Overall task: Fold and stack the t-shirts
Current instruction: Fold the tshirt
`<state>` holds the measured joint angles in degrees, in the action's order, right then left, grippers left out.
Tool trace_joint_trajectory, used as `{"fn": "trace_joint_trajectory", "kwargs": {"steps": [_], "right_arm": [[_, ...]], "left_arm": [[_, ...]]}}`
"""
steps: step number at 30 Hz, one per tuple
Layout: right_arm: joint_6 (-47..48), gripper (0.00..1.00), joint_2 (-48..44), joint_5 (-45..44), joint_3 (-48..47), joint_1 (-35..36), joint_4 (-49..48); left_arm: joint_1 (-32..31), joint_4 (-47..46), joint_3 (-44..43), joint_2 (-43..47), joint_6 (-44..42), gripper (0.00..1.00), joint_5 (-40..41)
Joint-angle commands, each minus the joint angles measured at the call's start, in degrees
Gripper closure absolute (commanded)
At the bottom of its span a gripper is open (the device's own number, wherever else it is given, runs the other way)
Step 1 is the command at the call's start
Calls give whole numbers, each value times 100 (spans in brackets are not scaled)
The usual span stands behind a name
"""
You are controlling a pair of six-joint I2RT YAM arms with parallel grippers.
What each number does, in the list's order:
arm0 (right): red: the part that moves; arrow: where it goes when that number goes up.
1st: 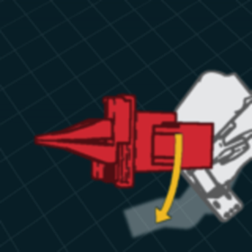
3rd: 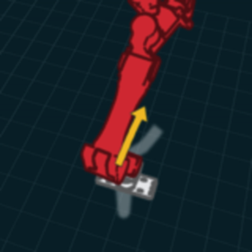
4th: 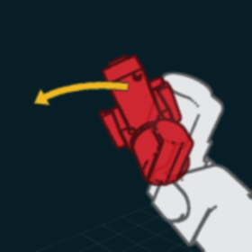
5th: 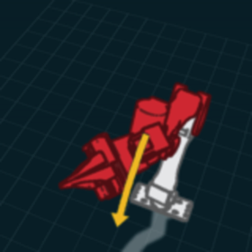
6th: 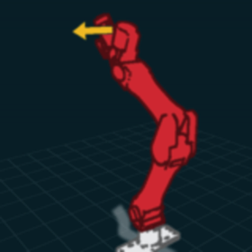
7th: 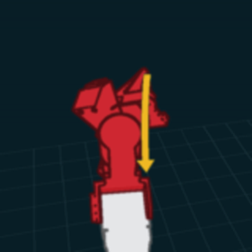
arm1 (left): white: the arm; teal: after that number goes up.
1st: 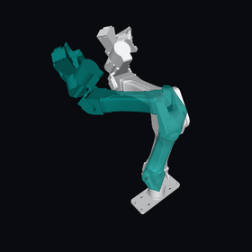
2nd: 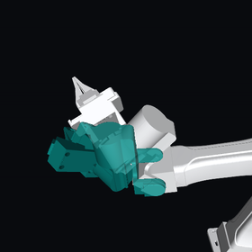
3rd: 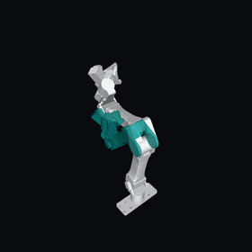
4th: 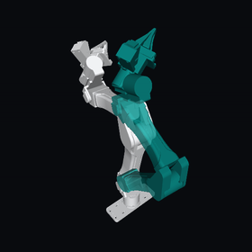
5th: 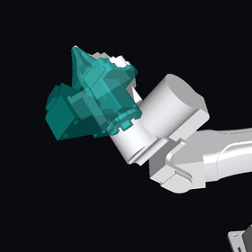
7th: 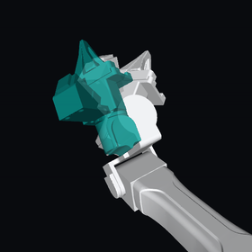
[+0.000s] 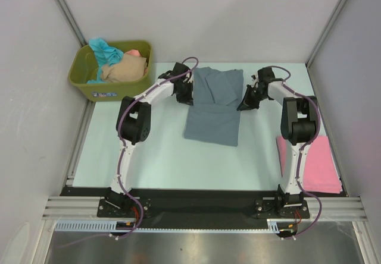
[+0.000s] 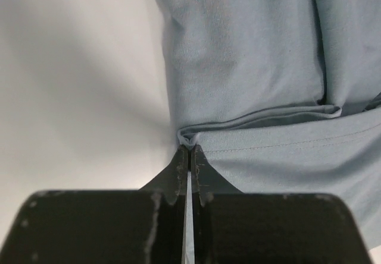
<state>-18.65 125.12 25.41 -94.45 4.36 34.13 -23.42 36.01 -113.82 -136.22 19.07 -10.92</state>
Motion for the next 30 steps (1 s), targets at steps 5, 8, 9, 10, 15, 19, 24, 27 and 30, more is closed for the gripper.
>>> {"fn": "trace_joint_trajectory", "kwargs": {"steps": [5, 8, 9, 10, 15, 19, 24, 27, 30], "right_arm": [[-463, 100, -270, 113, 341, -49, -618], [-508, 90, -68, 122, 95, -49, -469], [-490, 86, -41, 53, 7, -58, -390], [-446, 83, -32, 26, -72, -58, -250], [-183, 70, -145, -928, -835, -50, 794], [204, 52, -567, -1477, -918, 205, 1587], [-154, 50, -858, 194, -233, 819, 1212], [-497, 62, -919, 1087, 453, 1197, 790], [-657, 79, -814, 1596, 770, 1514, 385]], "left_arm": [[101, -130, -263, 219, 62, 100, 134], [118, 134, -544, 26, 62, 91, 178], [118, 230, -649, -18, 62, 78, 221], [118, 353, -650, -10, 36, 71, 300], [101, 688, -195, 543, -70, 32, 810], [-22, 234, 745, 1579, -88, 36, 540], [-75, -584, 1887, 2161, 640, 67, -1233], [-163, -858, 2407, 2153, 799, 76, -1605], [-224, -850, 2610, 1952, 835, 82, -1861]]}}
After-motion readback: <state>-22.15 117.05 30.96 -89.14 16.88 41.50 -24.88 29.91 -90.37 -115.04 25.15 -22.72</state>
